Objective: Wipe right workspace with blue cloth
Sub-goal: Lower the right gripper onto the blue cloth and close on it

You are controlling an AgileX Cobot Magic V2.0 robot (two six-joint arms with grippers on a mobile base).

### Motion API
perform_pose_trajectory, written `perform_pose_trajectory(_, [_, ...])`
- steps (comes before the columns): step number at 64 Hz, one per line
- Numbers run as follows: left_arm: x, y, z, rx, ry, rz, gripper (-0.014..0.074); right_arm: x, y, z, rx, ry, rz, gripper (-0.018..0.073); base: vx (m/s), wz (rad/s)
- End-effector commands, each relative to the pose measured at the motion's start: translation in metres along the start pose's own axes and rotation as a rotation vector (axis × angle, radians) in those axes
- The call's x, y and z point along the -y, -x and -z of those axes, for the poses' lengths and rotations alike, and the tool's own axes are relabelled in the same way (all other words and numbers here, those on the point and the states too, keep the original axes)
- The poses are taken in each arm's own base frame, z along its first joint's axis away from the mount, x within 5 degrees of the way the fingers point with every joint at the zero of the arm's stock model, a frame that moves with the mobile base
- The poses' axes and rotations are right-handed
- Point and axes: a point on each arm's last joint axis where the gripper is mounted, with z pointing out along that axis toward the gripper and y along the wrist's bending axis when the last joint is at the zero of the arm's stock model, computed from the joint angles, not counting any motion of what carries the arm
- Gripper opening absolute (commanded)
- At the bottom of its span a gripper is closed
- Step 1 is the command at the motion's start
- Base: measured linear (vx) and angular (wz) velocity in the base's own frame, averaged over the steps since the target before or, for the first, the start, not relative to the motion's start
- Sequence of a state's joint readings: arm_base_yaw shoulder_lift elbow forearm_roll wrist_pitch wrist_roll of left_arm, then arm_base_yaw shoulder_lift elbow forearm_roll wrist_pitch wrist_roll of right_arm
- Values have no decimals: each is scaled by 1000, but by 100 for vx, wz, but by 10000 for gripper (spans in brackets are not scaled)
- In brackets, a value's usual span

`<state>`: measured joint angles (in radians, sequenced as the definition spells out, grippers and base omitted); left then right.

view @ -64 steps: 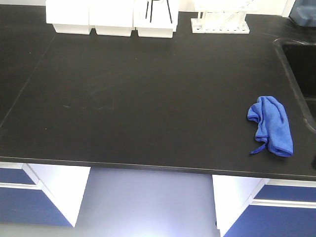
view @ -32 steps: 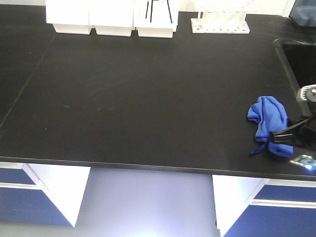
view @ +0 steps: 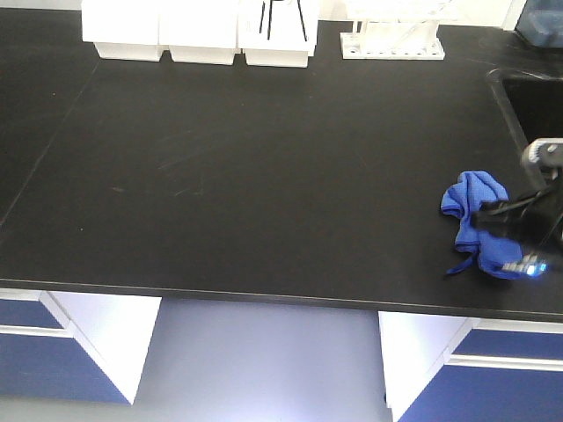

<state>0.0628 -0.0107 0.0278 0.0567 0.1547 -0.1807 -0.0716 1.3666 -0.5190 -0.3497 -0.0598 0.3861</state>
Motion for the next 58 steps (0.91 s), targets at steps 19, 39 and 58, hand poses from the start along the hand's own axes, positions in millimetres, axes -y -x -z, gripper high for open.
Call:
perform_pose_trajectory(19, [0,-2,-1,57,-16,15,-6,15,41,-24,44,-47,-113,515,0,0])
perform_pose_trajectory(39, [0,-2,-1,57,-16,15,-6,11,26,-43,-46,-41,-101,515,0,0])
perform_pose_trajectory(58, [0,-2,-1,57,-16,15,-6,-2,8,-74,-88,19,-15,473,0,0])
